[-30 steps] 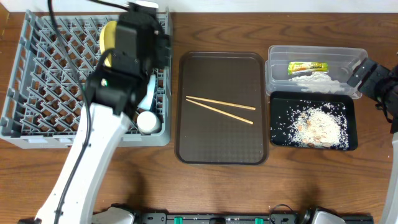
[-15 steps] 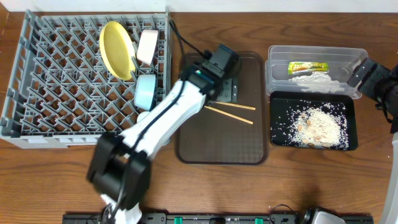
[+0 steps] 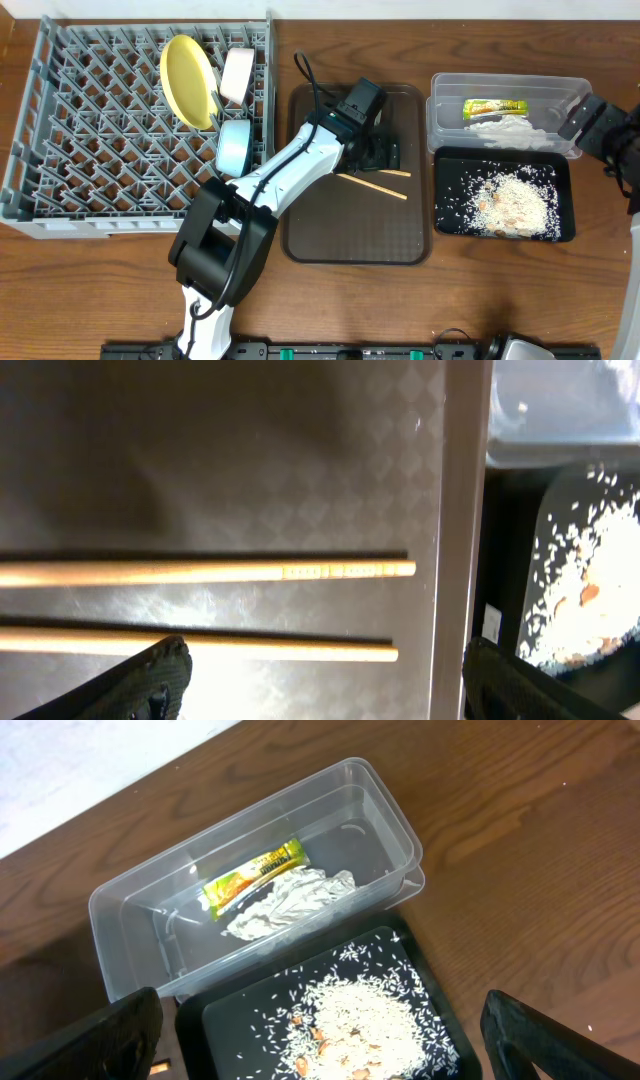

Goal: Sort waste into correct bins and load items into the dishwasher
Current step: 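Lower the left gripper onto one wooden chopstick and grasp it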

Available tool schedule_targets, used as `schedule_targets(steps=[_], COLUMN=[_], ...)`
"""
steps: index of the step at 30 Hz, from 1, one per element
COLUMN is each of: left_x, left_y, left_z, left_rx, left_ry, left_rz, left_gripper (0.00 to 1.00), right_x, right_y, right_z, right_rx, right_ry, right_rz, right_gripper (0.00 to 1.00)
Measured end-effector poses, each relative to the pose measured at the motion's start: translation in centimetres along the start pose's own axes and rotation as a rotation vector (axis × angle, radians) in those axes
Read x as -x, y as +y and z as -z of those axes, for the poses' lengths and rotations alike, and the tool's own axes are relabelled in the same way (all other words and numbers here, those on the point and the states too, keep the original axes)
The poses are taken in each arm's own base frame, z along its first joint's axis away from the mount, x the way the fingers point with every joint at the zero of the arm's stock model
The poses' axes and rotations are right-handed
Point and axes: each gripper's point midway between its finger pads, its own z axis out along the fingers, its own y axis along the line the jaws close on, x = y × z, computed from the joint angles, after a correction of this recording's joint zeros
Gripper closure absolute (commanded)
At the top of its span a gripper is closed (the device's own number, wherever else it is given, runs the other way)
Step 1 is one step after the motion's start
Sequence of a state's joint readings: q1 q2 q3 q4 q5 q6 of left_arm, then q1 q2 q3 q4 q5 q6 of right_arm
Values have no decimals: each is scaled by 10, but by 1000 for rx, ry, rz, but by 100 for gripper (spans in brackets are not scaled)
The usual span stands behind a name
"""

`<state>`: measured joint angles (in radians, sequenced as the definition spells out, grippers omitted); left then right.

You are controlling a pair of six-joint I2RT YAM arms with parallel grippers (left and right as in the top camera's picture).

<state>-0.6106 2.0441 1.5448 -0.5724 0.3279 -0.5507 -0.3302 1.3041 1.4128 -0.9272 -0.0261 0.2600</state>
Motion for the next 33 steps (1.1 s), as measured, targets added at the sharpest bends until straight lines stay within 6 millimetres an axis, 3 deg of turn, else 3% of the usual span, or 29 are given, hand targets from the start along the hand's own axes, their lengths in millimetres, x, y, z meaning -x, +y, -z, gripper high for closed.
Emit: schedule_targets(steps=[3, 7, 15, 20, 23, 27, 33], left_x=[-3, -16, -13, -7, -10, -19, -20], left_y=[0, 21, 37, 44, 51, 64, 65], left_z=[0, -1, -1, 1, -8, -29, -31], left_rx=[1, 140, 308, 336, 362, 405, 406], left_ry=[11, 9, -203, -273, -278, -242, -240], left_rz=[27, 242, 546, 636, 668, 694, 712], left_gripper=[26, 27, 36, 36, 36, 43, 53], right_x=[0, 0, 0, 0, 0, 0, 0], right_y=[0, 0, 0, 0, 0, 0, 0], right_z=[0, 0, 0, 0, 0, 0, 0], right_rx=[0, 0, 0, 0, 0, 0, 0], right_ry=[0, 0, 0, 0, 0, 0, 0], right_rz=[0, 0, 0, 0, 0, 0, 0], right_gripper=[1, 1, 1, 1, 1, 1, 1])
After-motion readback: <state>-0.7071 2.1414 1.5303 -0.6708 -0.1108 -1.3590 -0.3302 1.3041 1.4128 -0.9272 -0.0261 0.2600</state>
